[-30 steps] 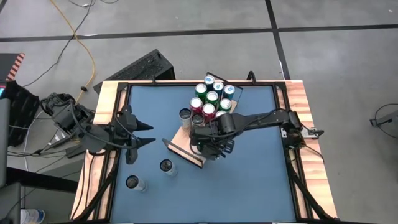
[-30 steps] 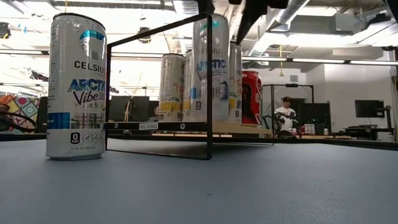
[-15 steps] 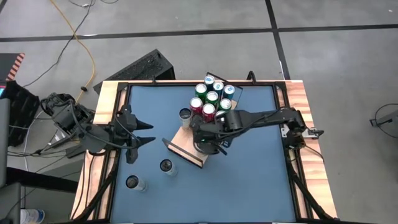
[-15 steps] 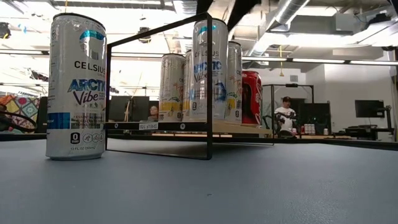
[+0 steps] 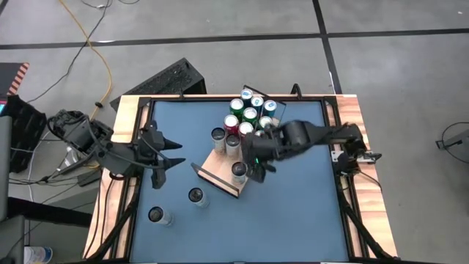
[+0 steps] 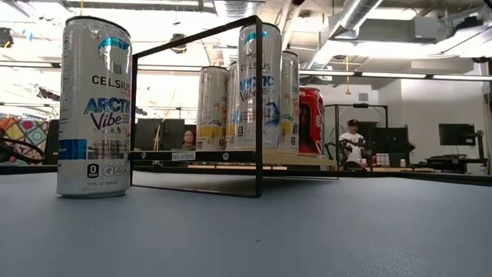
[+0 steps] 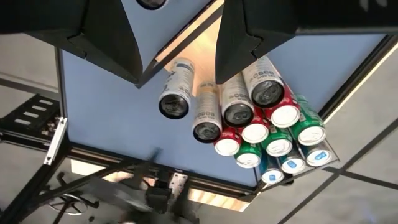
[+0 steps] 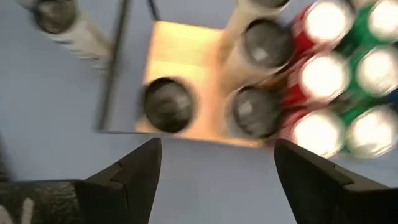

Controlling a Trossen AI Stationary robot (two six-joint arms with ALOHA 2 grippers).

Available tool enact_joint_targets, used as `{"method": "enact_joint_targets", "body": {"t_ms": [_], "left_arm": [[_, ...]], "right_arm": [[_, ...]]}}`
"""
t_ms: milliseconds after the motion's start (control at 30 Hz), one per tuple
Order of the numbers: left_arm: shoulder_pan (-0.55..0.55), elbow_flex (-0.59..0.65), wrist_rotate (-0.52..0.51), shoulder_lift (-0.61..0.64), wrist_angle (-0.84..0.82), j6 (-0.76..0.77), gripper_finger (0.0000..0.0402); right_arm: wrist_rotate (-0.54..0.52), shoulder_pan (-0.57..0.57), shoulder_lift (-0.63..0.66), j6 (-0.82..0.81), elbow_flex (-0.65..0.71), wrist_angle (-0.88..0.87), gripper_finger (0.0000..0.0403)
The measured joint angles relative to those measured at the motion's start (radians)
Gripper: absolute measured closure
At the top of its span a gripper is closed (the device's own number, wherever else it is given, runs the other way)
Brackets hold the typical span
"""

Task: Place canned beverage on shelf
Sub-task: Put the right white blue soda can on the shelf

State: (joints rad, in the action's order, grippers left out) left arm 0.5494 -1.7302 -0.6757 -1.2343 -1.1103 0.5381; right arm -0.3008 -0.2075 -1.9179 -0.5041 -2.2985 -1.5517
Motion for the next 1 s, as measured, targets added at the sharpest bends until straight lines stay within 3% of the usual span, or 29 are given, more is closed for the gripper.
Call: {"method": "enact_joint_targets", "body": {"t_ms": [233, 367, 733, 833, 1000], "left_arm": [[-0.007, 0.000, 0.068, 0.000, 0.000, 0.000, 0.0214], [-0.007, 0.000, 0.078, 0.000, 0.000, 0.002, 0.0214], [-0.007, -0.001, 0.139, -0.006, 0.000, 0.035, 0.0214], [-0.007, -0.001, 0.155, -0.011, -0.001, 0.038, 0.0214], [-0.007, -0.001, 0.167, -0.011, 0.000, 0.042, 0.0214]], "right_arm": [[-0.088, -0.072, -0.003, -0.400, 0.047, 0.060, 0.0108], [-0.105, -0.073, 0.001, -0.544, 0.045, 0.076, 0.0108], [-0.034, -0.067, -0.118, -0.591, 0.045, 0.103, 0.0108], [-0.029, -0.066, -0.125, -0.595, 0.039, 0.059, 0.0108], [-0.016, -0.065, -0.118, -0.607, 0.034, 0.130, 0.0108]]}}
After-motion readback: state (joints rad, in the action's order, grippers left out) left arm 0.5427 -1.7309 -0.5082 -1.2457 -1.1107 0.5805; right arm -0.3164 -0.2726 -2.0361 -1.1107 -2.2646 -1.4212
